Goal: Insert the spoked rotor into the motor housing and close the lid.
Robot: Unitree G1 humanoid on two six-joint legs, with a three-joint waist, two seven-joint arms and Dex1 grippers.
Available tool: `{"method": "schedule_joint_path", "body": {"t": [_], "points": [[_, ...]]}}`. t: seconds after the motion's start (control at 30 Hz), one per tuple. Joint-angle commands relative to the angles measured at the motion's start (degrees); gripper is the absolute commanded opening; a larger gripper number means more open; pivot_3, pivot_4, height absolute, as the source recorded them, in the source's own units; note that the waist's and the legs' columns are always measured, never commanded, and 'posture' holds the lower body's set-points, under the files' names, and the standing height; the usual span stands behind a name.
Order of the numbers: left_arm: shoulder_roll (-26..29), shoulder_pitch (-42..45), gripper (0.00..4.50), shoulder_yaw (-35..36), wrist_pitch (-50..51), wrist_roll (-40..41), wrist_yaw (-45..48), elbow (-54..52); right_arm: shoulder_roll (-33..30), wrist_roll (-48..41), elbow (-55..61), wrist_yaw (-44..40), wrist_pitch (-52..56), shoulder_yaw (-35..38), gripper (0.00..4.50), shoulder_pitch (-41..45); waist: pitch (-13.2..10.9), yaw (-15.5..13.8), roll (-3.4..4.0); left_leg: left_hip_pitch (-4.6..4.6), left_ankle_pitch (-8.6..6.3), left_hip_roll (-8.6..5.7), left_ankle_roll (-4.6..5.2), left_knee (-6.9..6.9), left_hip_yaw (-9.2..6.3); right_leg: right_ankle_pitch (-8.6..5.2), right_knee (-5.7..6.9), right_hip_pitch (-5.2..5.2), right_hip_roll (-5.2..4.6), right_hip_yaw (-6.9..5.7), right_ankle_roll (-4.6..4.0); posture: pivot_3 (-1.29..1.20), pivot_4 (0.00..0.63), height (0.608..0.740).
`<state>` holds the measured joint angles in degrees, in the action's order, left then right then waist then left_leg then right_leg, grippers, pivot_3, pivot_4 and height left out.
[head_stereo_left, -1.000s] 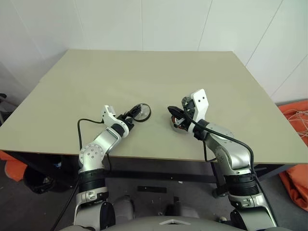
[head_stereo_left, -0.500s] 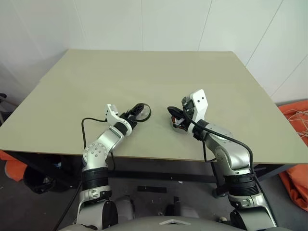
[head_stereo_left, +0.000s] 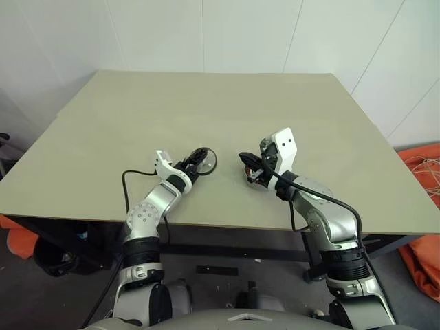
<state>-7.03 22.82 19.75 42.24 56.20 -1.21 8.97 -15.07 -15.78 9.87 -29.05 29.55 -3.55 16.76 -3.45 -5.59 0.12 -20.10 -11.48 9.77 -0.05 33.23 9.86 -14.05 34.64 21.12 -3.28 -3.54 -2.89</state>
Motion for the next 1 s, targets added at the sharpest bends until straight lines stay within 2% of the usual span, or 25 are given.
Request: {"method": "schedule_joint_path", "body": {"t": [0.03, 0.3, 0.7, 1.0], "points": [[-0.2, 2.3, 4.5, -1.1, -0.9, -0.5, 2.3, 0.0, -0.1, -0.7, 2.9, 0.0, -0.1, 0.0, 0.01, 0.4, 0.0, 0.0, 0.0, 0.0, 0.0, 0.0, 0.0, 0.0, 0.0, 0.0, 0.0, 0.0, 0.0, 0.0, 0.0, 0.0, 0.0, 0.74], [-0.6, 2.9, 4.5, -1.5, -1.6, -0.9, 5.8, -1.8, 0.0, -0.7, 3.0, 0.0, 0.0, -0.1, 0.01, 0.4, 0.0, 0.0, -0.01, -0.01, 0.0, 0.0, 0.0, 0.0, 0.0, 0.06, -0.01, 0.0, 0.0, 0.0, -0.11, 0.0, 0.0, 0.74], [-0.4, 2.3, 4.5, 1.6, -5.4, -4.8, -1.8, 2.9, 0.1, -0.8, 3.0, 0.0, 0.1, -0.1, 0.01, 0.4, 0.0, 0.0, -0.01, 0.0, -0.01, 0.0, 0.01, 0.0, 0.0, 0.06, 0.0, 0.0, 0.0, 0.0, -0.11, 0.0, 0.0, 0.74], [0.0, 3.4, 4.5, 1.6, -5.9, -4.5, -0.5, 5.0, 0.2, -0.7, 3.0, 0.1, 0.0, -0.1, 0.01, 0.4, 0.0, 0.0, -0.01, 0.13, -0.01, 0.01, 0.02, 0.0, -0.01, 0.0, 0.02, -0.11, 0.0, 0.0, 0.02, 0.0, 0.0, 0.74]]}}
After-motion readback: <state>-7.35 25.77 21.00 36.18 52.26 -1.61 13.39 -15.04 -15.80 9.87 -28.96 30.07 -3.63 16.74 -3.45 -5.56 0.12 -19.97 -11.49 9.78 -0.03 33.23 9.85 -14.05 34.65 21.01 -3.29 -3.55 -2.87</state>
